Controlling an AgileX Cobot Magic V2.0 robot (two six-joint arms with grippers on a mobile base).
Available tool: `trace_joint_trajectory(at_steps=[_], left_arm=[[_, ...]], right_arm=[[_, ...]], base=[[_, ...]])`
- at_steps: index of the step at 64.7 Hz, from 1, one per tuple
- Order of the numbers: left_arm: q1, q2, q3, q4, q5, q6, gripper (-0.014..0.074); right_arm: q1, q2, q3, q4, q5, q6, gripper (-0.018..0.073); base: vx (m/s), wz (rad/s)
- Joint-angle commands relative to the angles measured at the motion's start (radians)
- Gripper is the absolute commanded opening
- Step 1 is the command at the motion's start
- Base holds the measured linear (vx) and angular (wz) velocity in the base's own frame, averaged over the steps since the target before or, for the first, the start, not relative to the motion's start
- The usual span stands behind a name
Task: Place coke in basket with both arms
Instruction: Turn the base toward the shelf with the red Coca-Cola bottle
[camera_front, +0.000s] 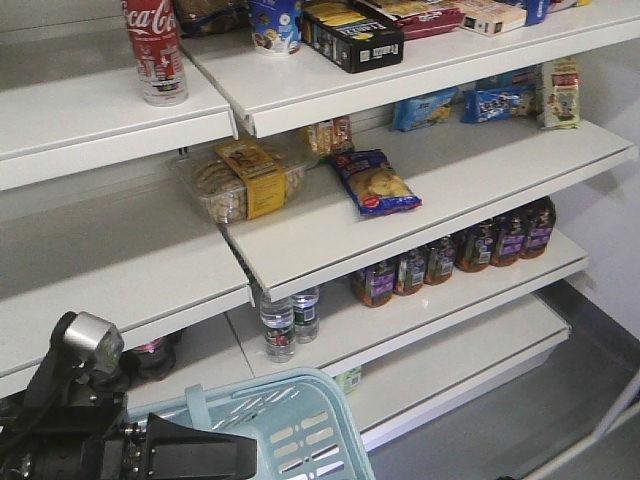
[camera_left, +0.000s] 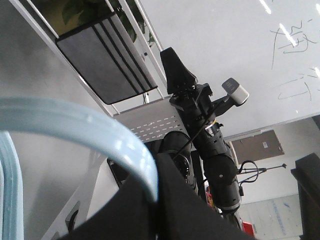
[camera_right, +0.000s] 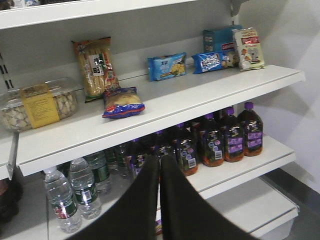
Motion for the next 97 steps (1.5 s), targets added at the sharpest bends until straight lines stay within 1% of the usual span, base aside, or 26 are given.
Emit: trace_joint_trajectory(at_steps=[1,97], left_arm=[[-0.006,-0.022,-0.022,-0.071,-0.219,0.007,-0.0007],[-0.006,-0.022,-0.022,-0.071,-0.219,0.007,-0.0007]], right_arm=[[-0.006,-0.018,0.015,-0.003,-0.069,-0.005,-0.0005],[-0.006,-0.018,0.015,-0.003,-0.069,-0.005,-0.0005]], base=[[0.08,0.33],[0.06,0.22]])
